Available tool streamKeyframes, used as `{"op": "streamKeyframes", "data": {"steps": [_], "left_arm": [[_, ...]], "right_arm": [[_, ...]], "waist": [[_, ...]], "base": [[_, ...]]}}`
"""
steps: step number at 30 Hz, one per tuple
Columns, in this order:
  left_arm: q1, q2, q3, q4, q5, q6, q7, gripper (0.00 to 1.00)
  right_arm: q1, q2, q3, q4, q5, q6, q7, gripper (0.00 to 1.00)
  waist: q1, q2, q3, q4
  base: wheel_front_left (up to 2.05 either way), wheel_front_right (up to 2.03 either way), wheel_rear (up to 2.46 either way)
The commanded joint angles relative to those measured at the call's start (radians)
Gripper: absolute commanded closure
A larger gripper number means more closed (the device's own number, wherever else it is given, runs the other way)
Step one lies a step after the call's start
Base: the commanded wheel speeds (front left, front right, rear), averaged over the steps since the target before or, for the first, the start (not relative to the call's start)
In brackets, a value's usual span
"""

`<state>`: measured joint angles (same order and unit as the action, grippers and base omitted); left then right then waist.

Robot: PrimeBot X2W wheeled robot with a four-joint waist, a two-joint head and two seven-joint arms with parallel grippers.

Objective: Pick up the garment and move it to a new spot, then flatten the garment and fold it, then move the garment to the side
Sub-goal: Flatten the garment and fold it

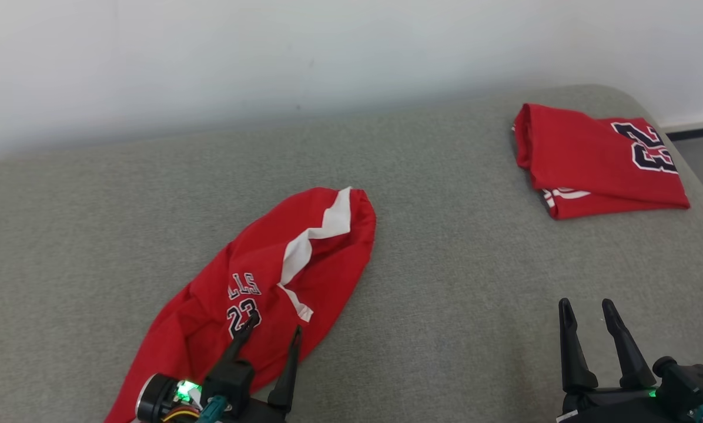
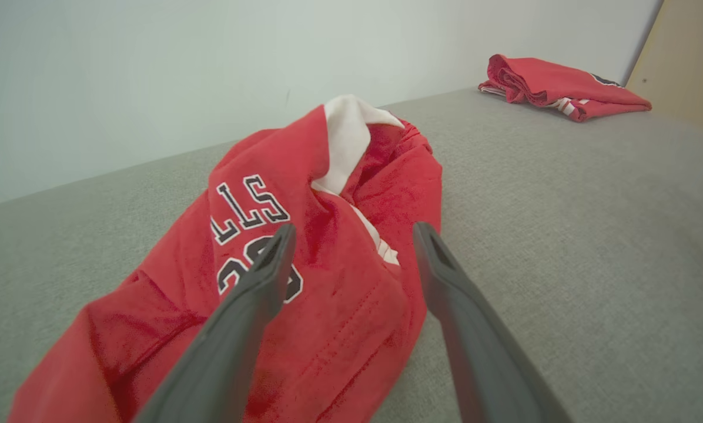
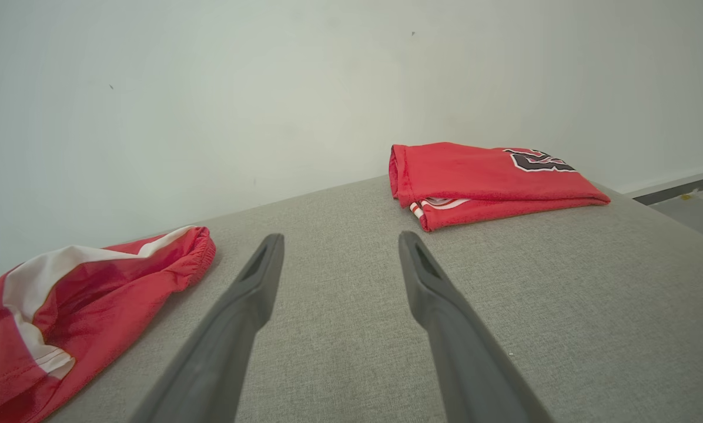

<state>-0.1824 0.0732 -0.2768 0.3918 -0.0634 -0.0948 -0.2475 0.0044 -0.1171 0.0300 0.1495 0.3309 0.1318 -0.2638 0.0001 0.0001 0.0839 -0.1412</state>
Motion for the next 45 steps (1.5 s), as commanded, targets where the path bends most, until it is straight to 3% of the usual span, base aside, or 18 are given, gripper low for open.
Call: {"op": "streamKeyframes", "data": {"steps": [1,8,9,10,15,22,28,34,42,45], "left_arm": [[-0.02,-0.002,-0.004,0.019,0.001,0.0,-0.002,0.0],[-0.082,0.004,-0.012,0.184,0.007,0.02,0.01,0.0],[-0.091,0.005,-0.008,0.202,0.007,0.028,0.009,0.3],[-0.101,0.005,-0.007,0.22,0.007,0.031,0.007,1.0],[-0.164,-0.006,-0.026,0.198,-0.01,0.016,-0.011,1.0],[-0.24,-0.016,-0.088,-0.046,-0.027,-0.01,-0.011,1.0],[-0.345,-0.017,-0.153,-0.245,-0.056,-0.029,0.09,1.0],[-0.443,-0.018,-0.201,-0.328,-0.092,-0.033,0.154,1.0],[-0.502,0.017,-0.149,-0.368,-0.13,-0.018,0.188,1.0],[-0.471,0.056,-0.103,-0.37,-0.148,0.001,0.194,1.0]], "right_arm": [[-0.009,0.001,-0.001,0.0,0.009,-0.003,-0.001,0.0],[-0.025,0.006,-0.008,-0.004,0.01,-0.003,0.0,0.0],[-0.027,0.006,-0.009,-0.006,0.01,-0.003,-0.001,0.0],[-0.028,0.006,-0.01,-0.006,0.01,-0.003,-0.001,0.0],[-0.024,0.009,-0.025,-0.009,0.004,-0.003,0.0,0.0],[-0.016,0.02,-0.028,-0.004,-0.004,-0.003,0.0,0.0],[-0.023,0.027,-0.03,0.001,0.001,-0.003,0.0,0.0],[-0.022,0.031,-0.036,0.007,0.006,-0.003,0.0,0.0],[-0.005,0.035,-0.064,-0.001,0.001,-0.003,0.0,0.0],[-0.005,0.034,-0.068,-0.005,-0.001,-0.003,0.0,0.0]], "waist": [[-0.0001,-0.0001,0.027,-0.03],[-0.0001,-0.0001,0.063,-0.073],[-0.0001,-0.0001,0.066,-0.076],[-0.0001,-0.0001,0.069,-0.077],[-0.0001,-0.0001,0.067,-0.063],[-0.0001,-0.0001,0.037,-0.018],[-0.0001,-0.0001,0.015,-0.004],[-0.0001,-0.0001,0.001,-0.021],[-0.0001,-0.0001,0.005,-0.046],[-0.0001,-0.0001,0.014,-0.049]], "base": [[0.0,0.0,0.0],[0.0,0.0,0.0],[0.0,0.0,0.0],[0.0,0.0,0.0],[0.0,0.0,0.0],[0.0,0.0,0.0],[0.0,0.0,0.0],[0.0,0.0,0.0],[0.0,0.0,0.0],[0.0,0.0,0.0]]}}
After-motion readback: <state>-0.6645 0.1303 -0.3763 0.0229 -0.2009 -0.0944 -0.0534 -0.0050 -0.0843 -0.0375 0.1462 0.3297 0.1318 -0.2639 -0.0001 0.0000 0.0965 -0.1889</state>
